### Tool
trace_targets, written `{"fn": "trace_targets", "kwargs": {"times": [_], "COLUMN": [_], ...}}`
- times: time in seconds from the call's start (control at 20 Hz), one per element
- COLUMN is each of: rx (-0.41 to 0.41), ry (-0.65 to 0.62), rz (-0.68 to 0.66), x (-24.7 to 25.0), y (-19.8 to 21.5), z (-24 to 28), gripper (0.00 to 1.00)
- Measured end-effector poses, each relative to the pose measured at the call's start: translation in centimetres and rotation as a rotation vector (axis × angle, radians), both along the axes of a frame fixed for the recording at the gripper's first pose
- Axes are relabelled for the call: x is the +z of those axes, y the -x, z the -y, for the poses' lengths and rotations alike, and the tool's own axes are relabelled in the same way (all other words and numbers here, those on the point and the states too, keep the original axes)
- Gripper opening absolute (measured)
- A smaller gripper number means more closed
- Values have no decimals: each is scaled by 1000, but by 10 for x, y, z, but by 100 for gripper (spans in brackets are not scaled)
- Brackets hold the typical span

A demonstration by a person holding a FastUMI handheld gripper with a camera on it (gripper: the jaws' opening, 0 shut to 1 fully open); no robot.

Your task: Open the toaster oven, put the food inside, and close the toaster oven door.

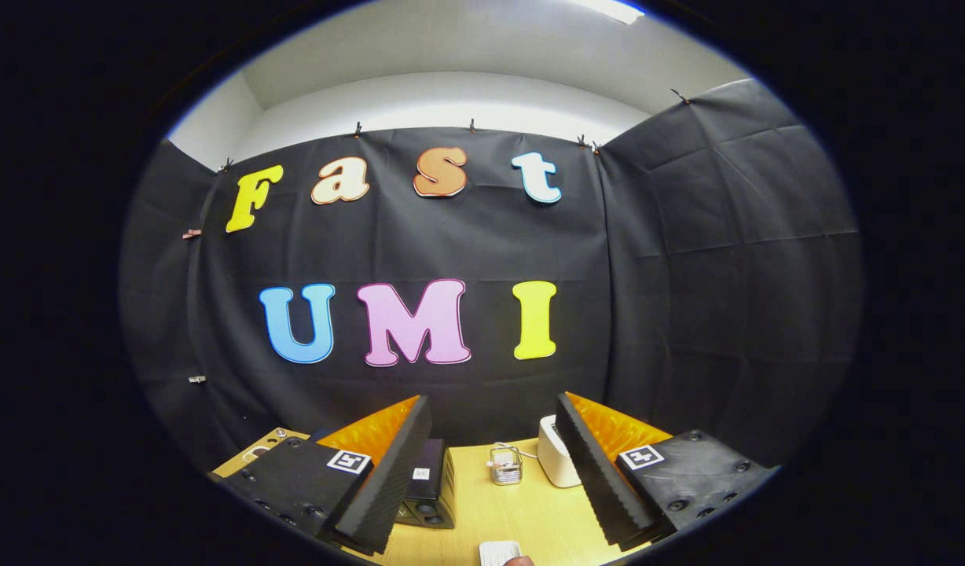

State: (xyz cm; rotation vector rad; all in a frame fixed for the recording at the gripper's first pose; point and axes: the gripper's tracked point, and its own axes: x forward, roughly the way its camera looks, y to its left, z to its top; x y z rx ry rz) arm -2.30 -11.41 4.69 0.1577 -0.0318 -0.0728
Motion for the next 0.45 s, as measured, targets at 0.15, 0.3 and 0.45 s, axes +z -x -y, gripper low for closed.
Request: {"fn": "trace_targets", "kwargs": {"times": [0.15,0.3,0.45], "rx": [-5,-9,-9], "ry": [-7,-2,0], "rz": [4,7,11], "x": [-2,-2,-3], "y": [0,0,1], "z": [9,14,15], "gripper": [98,98,98]}}
